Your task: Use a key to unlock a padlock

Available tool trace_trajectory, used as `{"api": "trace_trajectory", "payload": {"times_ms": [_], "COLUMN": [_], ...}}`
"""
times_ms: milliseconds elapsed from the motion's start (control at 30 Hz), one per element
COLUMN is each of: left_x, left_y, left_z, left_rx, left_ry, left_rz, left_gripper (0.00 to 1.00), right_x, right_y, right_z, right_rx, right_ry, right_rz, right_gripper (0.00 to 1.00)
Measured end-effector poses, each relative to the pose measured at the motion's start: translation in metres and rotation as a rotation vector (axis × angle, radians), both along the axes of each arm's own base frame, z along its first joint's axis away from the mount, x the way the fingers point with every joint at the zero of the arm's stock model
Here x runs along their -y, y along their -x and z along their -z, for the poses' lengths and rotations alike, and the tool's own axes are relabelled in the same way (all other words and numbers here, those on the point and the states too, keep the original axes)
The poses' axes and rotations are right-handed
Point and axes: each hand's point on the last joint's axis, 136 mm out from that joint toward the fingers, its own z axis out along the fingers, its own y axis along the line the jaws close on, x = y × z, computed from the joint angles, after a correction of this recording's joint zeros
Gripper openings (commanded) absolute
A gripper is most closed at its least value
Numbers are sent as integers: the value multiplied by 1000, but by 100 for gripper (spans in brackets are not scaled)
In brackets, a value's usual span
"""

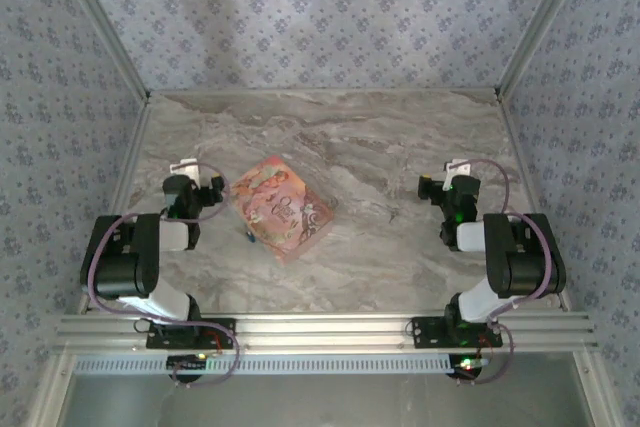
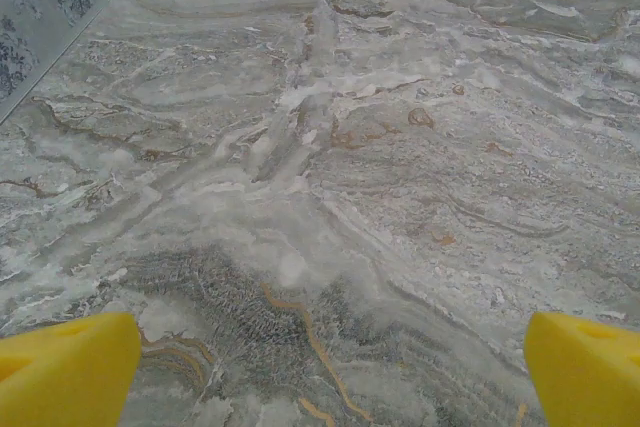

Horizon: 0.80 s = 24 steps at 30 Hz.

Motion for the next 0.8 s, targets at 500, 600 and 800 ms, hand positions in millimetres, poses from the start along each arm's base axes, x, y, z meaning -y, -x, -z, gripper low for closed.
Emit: {"api": "trace_trajectory", "payload": {"times_ms": [500, 600, 800], "left_x": [0, 0, 0], "left_y": [0, 0, 0], "left_z": [0, 0, 0], "left_rx": [0, 0, -5], "left_ry": [0, 0, 0], "left_rz": [0, 0, -2], "left_gripper": [98, 98, 98], "right_x": [-1, -1, -1], "right_y": [0, 0, 2], "right_z": [0, 0, -1], "right_rx": [0, 0, -14], "right_ry": [-1, -1, -1], "right_rz": [-3, -3, -8], "right_gripper": [100, 100, 100]}}
